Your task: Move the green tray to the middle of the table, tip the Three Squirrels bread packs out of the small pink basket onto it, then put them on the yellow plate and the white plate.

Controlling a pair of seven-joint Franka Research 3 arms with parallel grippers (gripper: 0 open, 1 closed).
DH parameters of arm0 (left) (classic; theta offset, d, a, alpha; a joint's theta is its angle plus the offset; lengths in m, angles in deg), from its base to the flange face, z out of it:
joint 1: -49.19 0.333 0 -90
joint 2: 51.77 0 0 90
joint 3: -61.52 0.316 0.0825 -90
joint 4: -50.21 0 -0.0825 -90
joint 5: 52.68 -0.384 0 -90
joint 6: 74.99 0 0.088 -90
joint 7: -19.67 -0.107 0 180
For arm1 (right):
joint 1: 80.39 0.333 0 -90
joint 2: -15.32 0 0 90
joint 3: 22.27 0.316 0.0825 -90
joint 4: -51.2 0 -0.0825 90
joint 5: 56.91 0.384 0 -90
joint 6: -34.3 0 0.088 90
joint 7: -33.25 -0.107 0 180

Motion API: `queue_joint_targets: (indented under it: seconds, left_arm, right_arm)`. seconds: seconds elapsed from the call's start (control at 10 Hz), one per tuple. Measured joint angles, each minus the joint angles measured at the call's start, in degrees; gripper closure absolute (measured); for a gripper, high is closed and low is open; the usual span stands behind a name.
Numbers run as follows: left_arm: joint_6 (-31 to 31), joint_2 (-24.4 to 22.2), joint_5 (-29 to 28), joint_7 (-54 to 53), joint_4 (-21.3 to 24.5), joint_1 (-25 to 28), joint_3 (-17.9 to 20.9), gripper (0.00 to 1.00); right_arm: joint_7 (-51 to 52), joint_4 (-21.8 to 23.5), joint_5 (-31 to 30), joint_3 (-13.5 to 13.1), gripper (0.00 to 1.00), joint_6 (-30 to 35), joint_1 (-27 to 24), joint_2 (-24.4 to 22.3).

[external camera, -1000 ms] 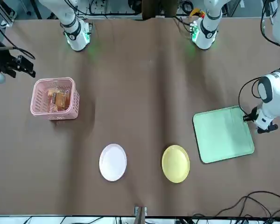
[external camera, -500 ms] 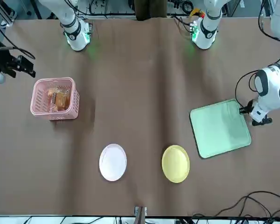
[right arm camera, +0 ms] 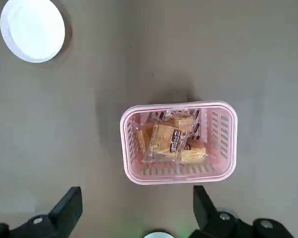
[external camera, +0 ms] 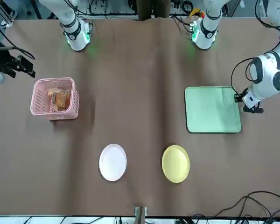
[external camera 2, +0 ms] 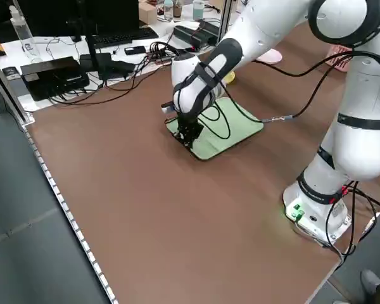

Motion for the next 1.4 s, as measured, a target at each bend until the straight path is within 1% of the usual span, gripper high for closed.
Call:
queue_joint_targets:
  seconds: [0.1, 0.2, 0.3, 0.4, 0.6, 0.7, 0.8, 0.9, 1.1, 1.2, 1.4]
  left_arm:
    - [-0.8, 0.0, 0.0, 0.2, 0.2, 0.0, -1.8, 0.93]
    - [-3.0, 0.0, 0.0, 2.3, 0.3, 0.1, -5.0, 0.93]
    - [-5.4, -0.1, 0.0, 6.0, 0.2, 0.0, -9.6, 0.94]
    - [-7.0, -0.1, 0.0, 11.3, 0.0, -0.1, -15.4, 0.94]
    - [-7.9, 0.5, 0.0, 25.8, -0.4, -0.8, -28.0, 0.94]
    - [-7.9, 1.6, 0.0, 32.1, -1.2, -1.7, -32.7, 0.94]
    - [-7.9, 2.8, 0.0, 37.4, -2.5, -3.8, -35.2, 0.94]
    - [-7.9, 3.9, 0.0, 42.2, -3.9, -7.3, -35.9, 0.94]
    - [-7.9, 6.0, 0.1, 50.4, -7.4, -14.9, -36.0, 0.94]
    - [-8.0, 7.2, 0.1, 52.8, -9.0, -17.1, -36.0, 0.94]
    - [-8.0, 8.9, 0.1, 53.4, -10.2, -17.5, -35.8, 0.94]
  right_arm:
    - [0.2, 0.0, 0.0, 0.0, 0.01, 0.1, 0.0, 0.0]
    - [0.8, 0.0, 0.0, 0.0, 0.01, 0.1, -0.1, 0.0]
    - [1.2, 0.0, 0.0, -0.1, 0.01, 0.2, -0.2, 0.0]
    - [1.4, 0.0, 0.0, -0.1, 0.01, 0.2, -0.3, 0.0]
    - [1.7, 0.0, 0.0, -0.1, 0.01, 0.2, -0.4, 0.0]
    - [1.7, 0.0, 0.0, -0.1, 0.01, 0.2, -0.5, 0.0]
    - [1.7, 0.0, 0.0, -0.1, 0.01, 0.2, -0.5, 0.0]
    - [1.8, 0.0, 0.0, 0.0, 0.01, 0.3, -0.6, 0.0]
    - [1.8, 0.0, 0.0, 0.0, 0.01, 0.3, -0.6, 0.0]
    - [1.9, 0.0, 0.0, 0.0, 0.01, 0.3, -0.6, 0.0]
    - [2.0, 0.7, 0.0, 0.0, 0.01, 0.6, -0.7, 0.0]
